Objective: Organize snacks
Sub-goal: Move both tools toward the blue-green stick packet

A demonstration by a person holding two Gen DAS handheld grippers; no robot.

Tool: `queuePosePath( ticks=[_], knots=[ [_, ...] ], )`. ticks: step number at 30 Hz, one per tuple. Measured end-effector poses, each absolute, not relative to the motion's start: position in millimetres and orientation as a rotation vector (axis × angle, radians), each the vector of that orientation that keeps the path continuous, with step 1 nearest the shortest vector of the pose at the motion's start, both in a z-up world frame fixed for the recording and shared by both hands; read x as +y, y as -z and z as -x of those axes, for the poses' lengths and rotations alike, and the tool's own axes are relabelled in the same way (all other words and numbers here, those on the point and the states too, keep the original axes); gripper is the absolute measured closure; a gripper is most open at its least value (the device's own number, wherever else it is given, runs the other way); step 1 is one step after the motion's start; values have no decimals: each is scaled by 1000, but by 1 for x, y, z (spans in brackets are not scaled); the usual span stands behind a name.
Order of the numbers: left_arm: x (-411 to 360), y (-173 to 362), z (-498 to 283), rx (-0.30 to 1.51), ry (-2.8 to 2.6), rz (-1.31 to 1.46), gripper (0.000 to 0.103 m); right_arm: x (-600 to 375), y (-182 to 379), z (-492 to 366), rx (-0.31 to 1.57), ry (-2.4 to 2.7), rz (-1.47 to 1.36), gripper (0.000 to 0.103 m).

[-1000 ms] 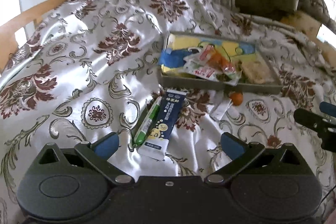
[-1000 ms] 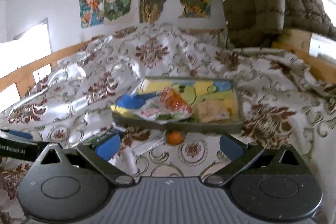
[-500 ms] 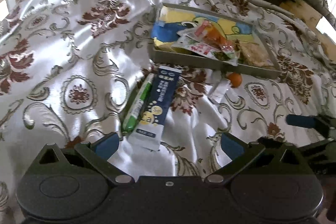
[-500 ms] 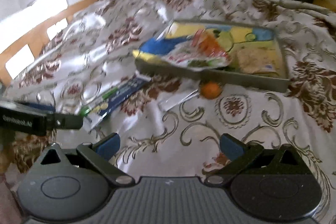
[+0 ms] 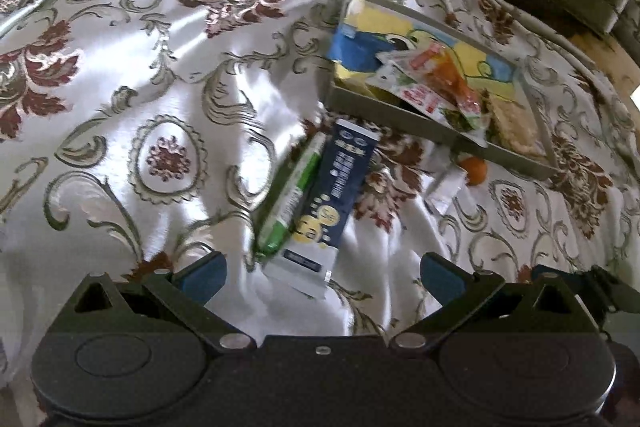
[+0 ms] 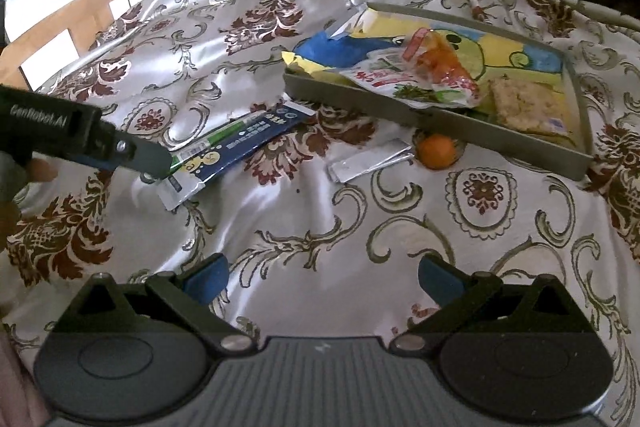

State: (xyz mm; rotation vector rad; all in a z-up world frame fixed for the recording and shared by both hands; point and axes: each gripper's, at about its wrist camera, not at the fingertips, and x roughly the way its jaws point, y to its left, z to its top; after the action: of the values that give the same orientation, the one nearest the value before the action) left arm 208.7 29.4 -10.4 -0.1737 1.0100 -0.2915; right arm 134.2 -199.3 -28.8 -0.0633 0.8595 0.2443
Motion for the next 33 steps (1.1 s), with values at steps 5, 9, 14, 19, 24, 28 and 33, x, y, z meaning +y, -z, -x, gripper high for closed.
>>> queuePosePath(
  ticks=[5,9,14,19,24,28,33],
  knots=[
    [41,10,-223,1008,248,142,1,-196,29,-135,844,-282,57,0],
    [53,10,-239,1006,211,107,1,-189,29,-141,818,-317,32,0],
    [64,13,-253,1024,216,29,1,-170,32,-150,781,-335,52,0],
    [65,16,-255,1007,229,7,1,-149,37,-164,720,-281,54,0],
    [60,12,-259,923,360,0,1,-126,41,-176,671,-317,29,3],
    [53,14,-261,855,463,-31,1,-109,52,-186,704,-346,24,11],
    [49,23,-268,841,602,66,1,-94,64,-192,733,-358,30,20]
  ],
)
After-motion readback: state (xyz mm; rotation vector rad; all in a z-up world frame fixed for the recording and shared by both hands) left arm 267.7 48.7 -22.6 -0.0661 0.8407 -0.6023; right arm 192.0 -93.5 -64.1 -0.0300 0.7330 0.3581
